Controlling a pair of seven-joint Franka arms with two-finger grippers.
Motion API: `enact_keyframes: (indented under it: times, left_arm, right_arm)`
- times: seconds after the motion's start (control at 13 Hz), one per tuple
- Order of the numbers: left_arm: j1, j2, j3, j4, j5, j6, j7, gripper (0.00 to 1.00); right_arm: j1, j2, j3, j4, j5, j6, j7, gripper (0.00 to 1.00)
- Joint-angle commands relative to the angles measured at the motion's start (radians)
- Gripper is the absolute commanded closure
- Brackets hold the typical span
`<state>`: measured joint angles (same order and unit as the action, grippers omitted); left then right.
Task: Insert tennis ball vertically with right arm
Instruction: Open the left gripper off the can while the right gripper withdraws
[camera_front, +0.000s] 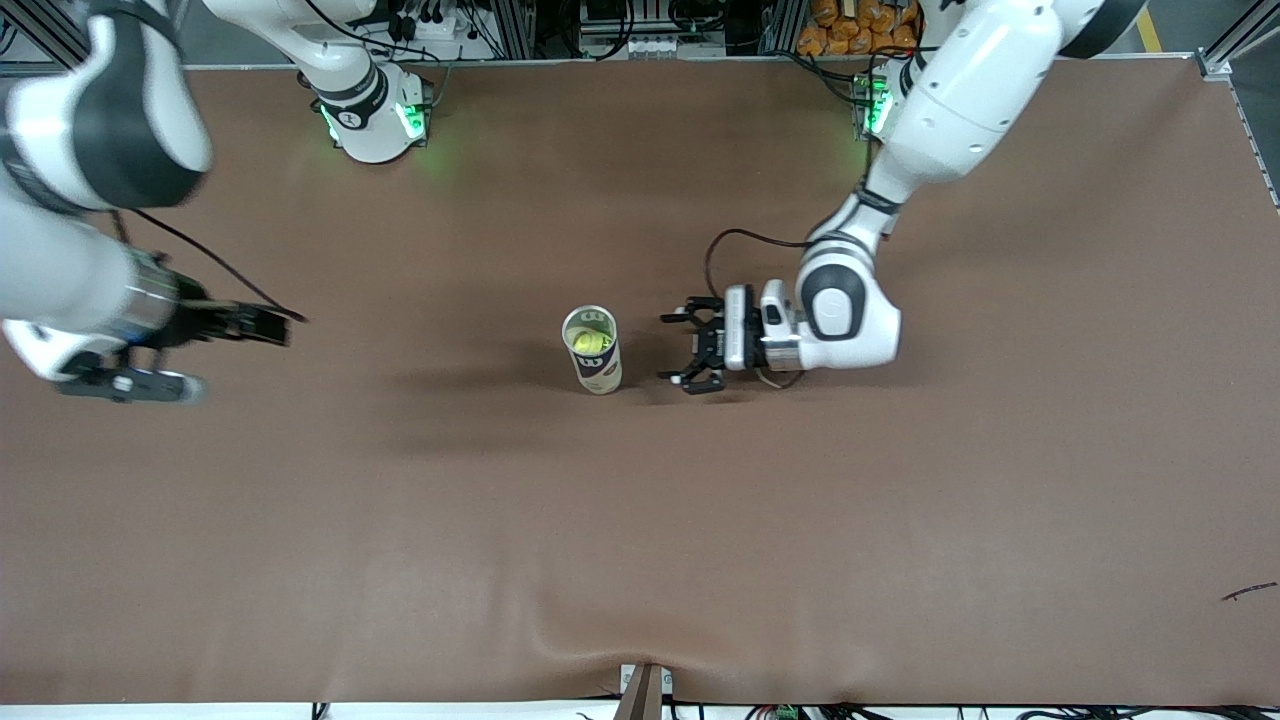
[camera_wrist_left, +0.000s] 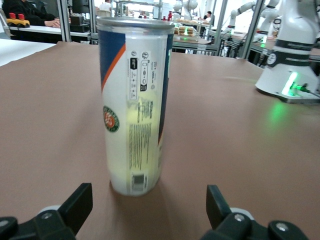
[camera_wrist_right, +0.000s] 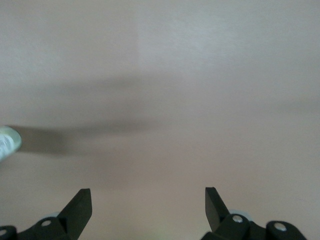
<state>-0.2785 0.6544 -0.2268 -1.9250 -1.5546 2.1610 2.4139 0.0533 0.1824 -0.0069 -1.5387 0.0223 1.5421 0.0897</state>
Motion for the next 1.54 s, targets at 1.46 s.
enact_keyframes:
  times: [1.46]
  left_arm:
    - [0.438, -0.315, 0.007, 0.17, 1.287, -0.498, -1.198, 0.0]
  right_arm:
    - [-0.02, -0.198, -0.071, 0.061, 0.001, -0.189, -0.113, 0.0]
